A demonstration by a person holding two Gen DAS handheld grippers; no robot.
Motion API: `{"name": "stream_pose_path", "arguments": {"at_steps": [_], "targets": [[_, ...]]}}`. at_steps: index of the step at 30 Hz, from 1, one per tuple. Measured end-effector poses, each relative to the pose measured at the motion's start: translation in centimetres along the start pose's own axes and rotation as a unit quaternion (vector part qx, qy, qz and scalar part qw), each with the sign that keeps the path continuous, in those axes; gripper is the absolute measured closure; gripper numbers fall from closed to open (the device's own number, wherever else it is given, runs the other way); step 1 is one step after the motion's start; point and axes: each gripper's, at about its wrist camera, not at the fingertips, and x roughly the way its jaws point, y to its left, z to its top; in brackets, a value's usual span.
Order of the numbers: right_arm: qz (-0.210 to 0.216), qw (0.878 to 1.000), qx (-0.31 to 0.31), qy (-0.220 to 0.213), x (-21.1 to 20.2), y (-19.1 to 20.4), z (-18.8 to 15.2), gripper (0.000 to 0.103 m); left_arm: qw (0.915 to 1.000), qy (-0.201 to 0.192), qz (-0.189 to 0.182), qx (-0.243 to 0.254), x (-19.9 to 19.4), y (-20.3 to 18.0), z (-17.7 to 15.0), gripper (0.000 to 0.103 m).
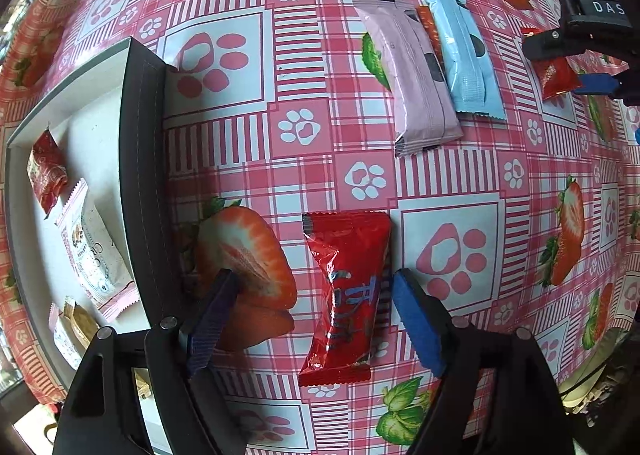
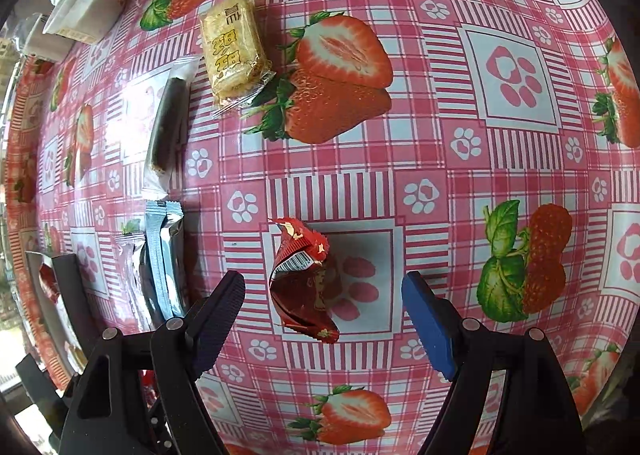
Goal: Organize snacks
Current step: 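Grasp the red wrapped candy with the right tool while the left tool grasps the red bar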
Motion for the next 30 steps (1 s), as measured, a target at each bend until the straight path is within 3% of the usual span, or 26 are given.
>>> {"name": "stream_pose_path", "arguments": {"at_steps": [2, 3, 4, 5, 10, 12, 19, 21, 24, 25, 26, 27, 28, 30], "targets": [[-0.005, 1.0, -0.012, -0.003, 0.5, 0.5, 0.4, 0.009, 1.0, -0.001, 0.001, 0.002, 0.3, -0.1, 0.1, 0.015], [-0.013, 1.0, -0.021, 0.0, 0.8, 0.9, 0.3, 0.008, 1.0, -0.002, 0.0, 0.001, 0.4, -0.1, 0.1, 0.014], [-0.022, 0.999, -0.029, 0.005, 1.2, 1.3, 0.3, 0.001, 1.0, 0.0, -0.002, 0.002, 0.7, -0.1, 0.2, 0.009], [-0.035, 0.999, -0.039, 0.008, 1.7, 2.2, 0.3, 0.0, 1.0, 0.005, 0.0, 0.007, 1.1, -0.3, 0.2, 0.002], [-0.049, 0.998, -0.047, 0.009, 2.0, 2.7, -0.2, 0.0, 1.0, 0.009, 0.0, 0.004, 1.6, -0.3, 0.7, 0.0], [-0.049, 0.998, -0.047, 0.01, 1.5, 1.2, -0.4, 0.0, 1.0, 0.006, 0.0, 0.003, 1.5, -0.2, 0.9, 0.0], [-0.052, 0.997, -0.041, 0.026, 0.9, -0.1, 1.7, 0.0, 0.9999, 0.016, 0.002, -0.006, 1.6, -0.2, 0.6, 0.0], [-0.052, 0.998, -0.043, 0.018, 0.3, -0.1, 1.5, 0.006, 0.9998, 0.018, 0.004, -0.003, 1.5, -0.5, 0.5, 0.001], [-0.051, 0.997, -0.056, -0.002, -0.9, 0.1, 1.3, 0.037, 0.9998, 0.01, 0.003, 0.017, 0.5, -1.4, 0.6, 0.014], [-0.049, 0.997, -0.062, -0.009, -1.5, 0.0, 1.3, 0.063, 0.9995, 0.004, 0.004, 0.03, 0.2, -1.9, 0.6, 0.024], [-0.044, 0.997, -0.062, -0.008, -1.6, -0.1, 1.3, 0.077, 0.9991, 0.001, 0.004, 0.042, -0.3, -2.4, 0.5, 0.039], [-0.034, 0.998, -0.057, -0.007, -1.7, -0.3, 1.3, 0.077, 0.9987, -0.003, 0.004, 0.051, -0.7, -2.8, 0.5, 0.05], [-0.014, 0.999, -0.049, -0.009, -1.9, -0.6, 1.1, 0.077, 0.9983, -0.006, 0.003, 0.058, -1.1, -3.0, 0.6, 0.076], [0.013, 0.999, -0.038, -0.009, -2.2, -1.2, 0.5, 0.077, 0.9979, -0.001, -0.024, 0.06, -1.5, -3.1, 0.7, 0.08]]}}
